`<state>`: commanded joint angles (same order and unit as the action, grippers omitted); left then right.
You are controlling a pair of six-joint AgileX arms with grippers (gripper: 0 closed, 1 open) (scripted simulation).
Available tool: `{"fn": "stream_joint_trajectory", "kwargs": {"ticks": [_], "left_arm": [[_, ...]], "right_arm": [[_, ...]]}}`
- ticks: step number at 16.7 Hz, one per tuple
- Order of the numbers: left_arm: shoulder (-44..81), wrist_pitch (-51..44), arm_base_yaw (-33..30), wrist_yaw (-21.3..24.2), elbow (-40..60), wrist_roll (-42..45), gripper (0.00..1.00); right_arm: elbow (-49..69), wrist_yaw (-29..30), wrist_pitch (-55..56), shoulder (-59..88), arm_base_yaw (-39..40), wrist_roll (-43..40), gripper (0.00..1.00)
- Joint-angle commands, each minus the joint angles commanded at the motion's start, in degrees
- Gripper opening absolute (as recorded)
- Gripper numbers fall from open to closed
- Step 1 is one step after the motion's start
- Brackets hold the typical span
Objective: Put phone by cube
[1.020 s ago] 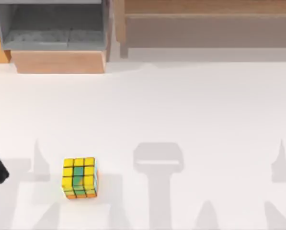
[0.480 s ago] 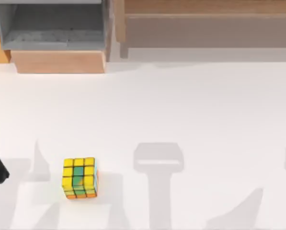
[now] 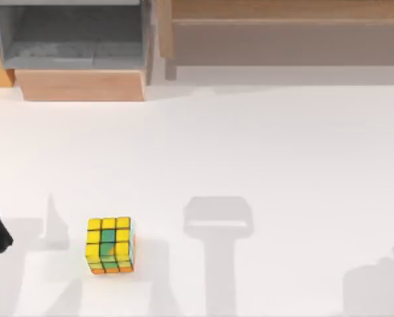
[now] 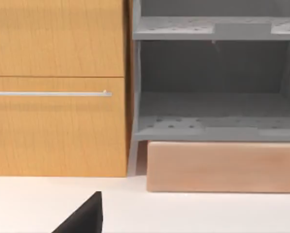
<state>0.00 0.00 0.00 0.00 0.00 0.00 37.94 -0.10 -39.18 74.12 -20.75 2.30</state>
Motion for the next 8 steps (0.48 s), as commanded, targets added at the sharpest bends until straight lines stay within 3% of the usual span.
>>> {"fn": "stream_joint_trajectory", "kwargs": {"ticks": [8], "left_arm": [[0.0,0.0,0.0,0.0,0.0,0.0,1.0]], "right_arm": [[9.23,0.01,-8.31,15.56,-4.76,0.51,1.0]]}}
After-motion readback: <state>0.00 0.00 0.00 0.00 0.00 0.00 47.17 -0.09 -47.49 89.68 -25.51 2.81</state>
